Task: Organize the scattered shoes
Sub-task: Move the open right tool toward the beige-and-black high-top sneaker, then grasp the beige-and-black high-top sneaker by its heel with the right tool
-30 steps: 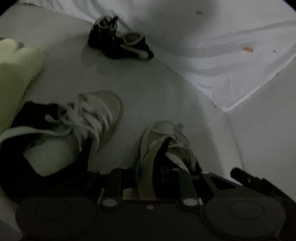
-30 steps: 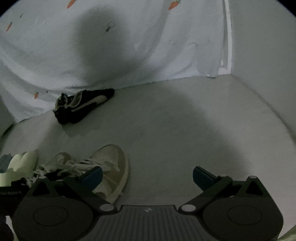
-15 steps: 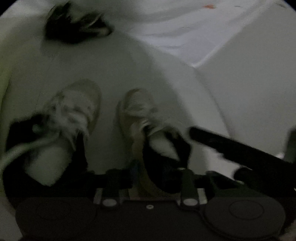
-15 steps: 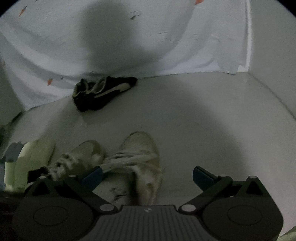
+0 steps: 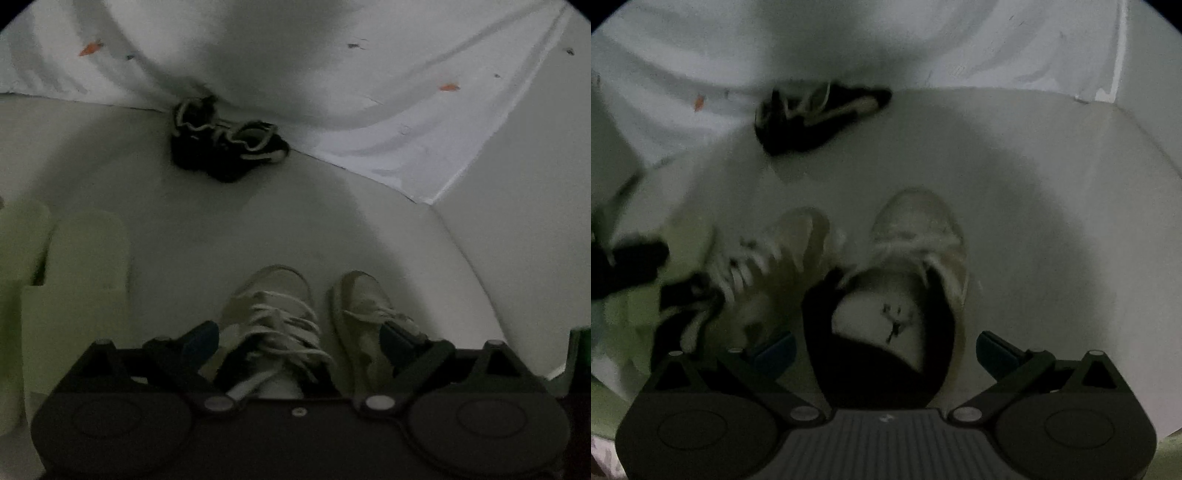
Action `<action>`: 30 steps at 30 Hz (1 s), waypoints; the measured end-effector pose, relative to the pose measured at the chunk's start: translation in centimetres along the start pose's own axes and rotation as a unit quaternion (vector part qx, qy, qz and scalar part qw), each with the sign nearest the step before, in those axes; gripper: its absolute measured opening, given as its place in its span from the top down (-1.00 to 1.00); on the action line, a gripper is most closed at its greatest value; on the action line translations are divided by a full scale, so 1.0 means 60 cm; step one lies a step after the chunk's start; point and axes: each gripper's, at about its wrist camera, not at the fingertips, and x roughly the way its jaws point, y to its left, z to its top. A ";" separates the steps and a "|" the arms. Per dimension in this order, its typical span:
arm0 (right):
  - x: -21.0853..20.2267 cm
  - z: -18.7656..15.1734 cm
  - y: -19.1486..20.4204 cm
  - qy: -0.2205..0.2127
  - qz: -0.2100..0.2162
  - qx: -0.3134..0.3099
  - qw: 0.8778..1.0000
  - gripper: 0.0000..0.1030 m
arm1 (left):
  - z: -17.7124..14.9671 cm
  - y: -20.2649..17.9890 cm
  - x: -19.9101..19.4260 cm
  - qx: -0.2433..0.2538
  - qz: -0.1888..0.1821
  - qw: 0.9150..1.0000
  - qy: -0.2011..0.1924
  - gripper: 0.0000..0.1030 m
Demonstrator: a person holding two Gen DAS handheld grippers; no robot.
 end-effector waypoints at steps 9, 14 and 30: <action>-0.003 -0.011 -0.040 0.035 -0.014 0.004 0.999 -0.99 | 0.011 -0.026 0.010 0.007 -0.013 1.000 -0.015 -0.84; -0.013 -0.004 -0.116 0.050 -0.026 0.072 0.996 -0.99 | 0.026 -0.043 0.009 0.007 -0.022 0.999 -0.030 -0.84; 0.004 0.089 -0.284 -0.022 -0.119 0.198 0.973 -0.94 | 0.048 -0.032 0.021 -0.038 0.005 0.997 -0.071 -0.84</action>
